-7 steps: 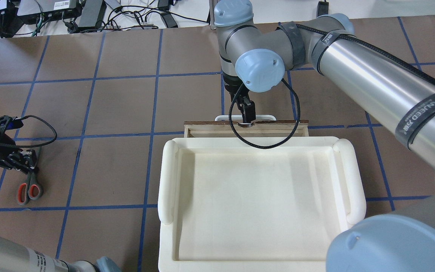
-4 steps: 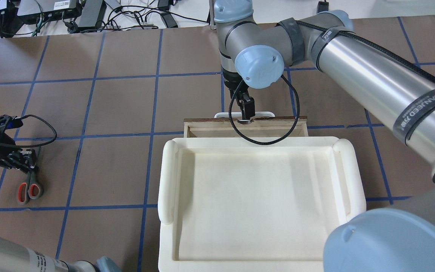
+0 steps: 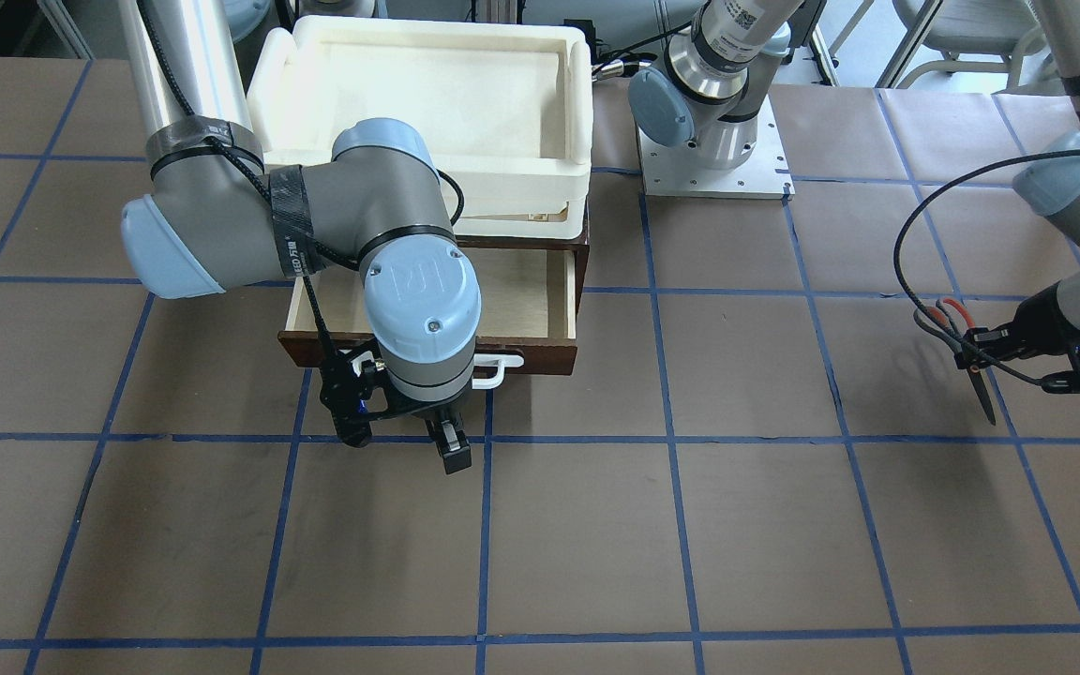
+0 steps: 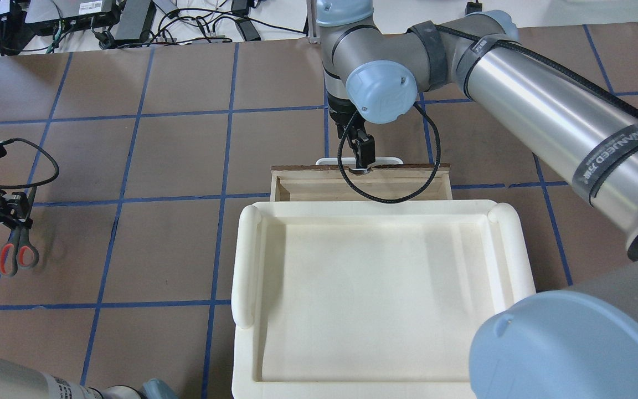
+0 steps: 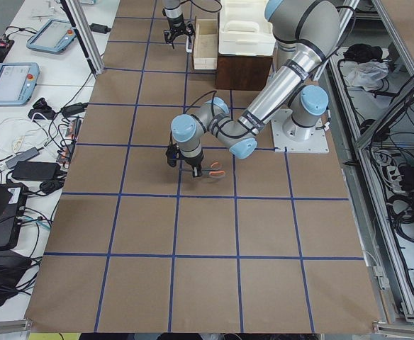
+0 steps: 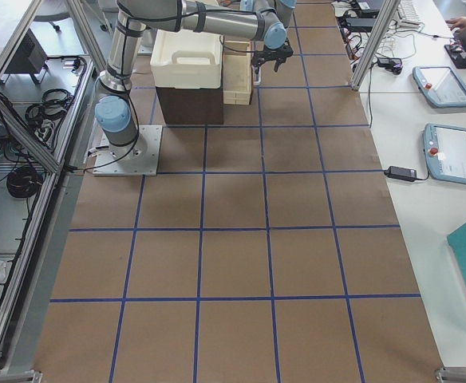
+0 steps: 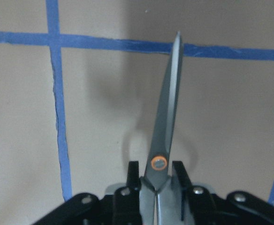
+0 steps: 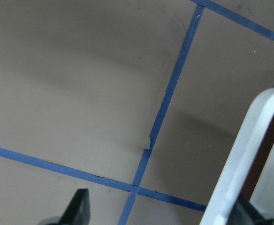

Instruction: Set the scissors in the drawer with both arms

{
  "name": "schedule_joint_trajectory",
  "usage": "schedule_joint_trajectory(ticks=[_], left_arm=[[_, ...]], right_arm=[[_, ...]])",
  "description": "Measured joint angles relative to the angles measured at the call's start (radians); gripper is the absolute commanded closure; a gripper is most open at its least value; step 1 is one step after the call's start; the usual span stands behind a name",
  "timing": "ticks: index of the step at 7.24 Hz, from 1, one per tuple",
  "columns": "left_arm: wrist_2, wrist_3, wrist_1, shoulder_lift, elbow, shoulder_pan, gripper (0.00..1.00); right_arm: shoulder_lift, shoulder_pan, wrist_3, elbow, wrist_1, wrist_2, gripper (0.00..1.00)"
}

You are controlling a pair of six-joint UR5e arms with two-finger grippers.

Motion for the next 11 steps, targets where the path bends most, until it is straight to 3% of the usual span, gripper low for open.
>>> schedule_joint_trajectory(ticks=[2, 5, 8, 11], left_arm=[[0.001, -0.033, -0.169, 0.067, 0.129, -0.088, 0.85], [-0.002, -0.364, -0.377, 0.168, 0.256, -0.334, 0.87], [-0.003, -0.654, -0.437, 0.247, 0.283, -0.602, 0.87], [-0.017, -0.679, -0.474, 0.293, 0.309, -0.691, 0.86]], right_arm=[[0.01, -0.006, -0.012, -0.003, -0.02, 0.0, 0.0], [0.037, -0.009, -0.018, -0.039, -0.03, 0.006, 0.0], [0.05, -0.009, -0.021, -0.061, -0.03, 0.009, 0.0], [0.065, -0.009, -0.025, -0.085, -0.03, 0.007, 0.0]])
